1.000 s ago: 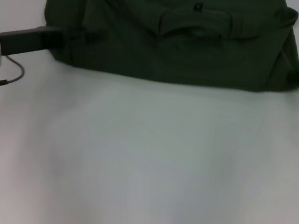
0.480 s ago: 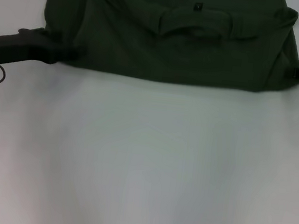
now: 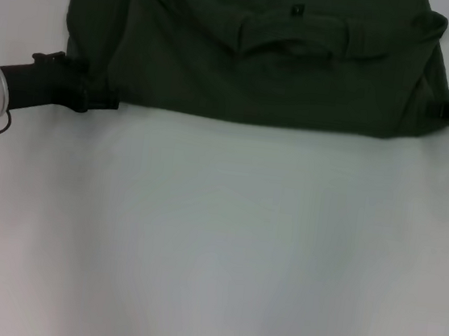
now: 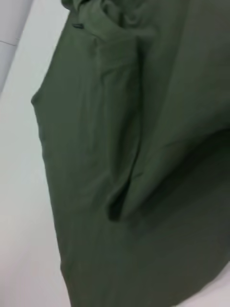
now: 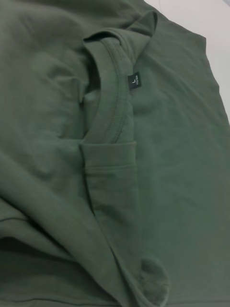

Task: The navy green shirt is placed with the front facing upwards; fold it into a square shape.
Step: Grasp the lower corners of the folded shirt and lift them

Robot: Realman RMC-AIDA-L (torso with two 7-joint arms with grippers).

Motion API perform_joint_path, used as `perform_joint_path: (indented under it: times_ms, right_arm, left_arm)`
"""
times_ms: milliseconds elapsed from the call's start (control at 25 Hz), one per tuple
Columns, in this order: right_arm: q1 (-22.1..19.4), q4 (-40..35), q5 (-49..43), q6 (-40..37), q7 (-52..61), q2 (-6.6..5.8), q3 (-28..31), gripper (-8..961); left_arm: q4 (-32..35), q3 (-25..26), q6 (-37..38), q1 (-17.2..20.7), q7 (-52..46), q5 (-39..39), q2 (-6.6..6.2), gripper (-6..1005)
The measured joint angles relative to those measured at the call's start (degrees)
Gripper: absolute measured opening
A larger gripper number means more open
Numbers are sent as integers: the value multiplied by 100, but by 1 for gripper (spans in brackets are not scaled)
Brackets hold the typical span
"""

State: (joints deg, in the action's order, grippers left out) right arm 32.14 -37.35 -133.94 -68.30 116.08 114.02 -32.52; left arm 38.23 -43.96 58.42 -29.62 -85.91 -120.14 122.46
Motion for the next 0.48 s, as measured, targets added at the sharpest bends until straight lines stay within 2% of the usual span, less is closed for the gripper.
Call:
perform_joint_path:
  times_ms: [480]
  right_arm:
    - [0, 7, 0, 22, 28, 5, 0, 23]
  left_arm:
    - [-43, -89, 0, 27, 124, 0, -39, 895]
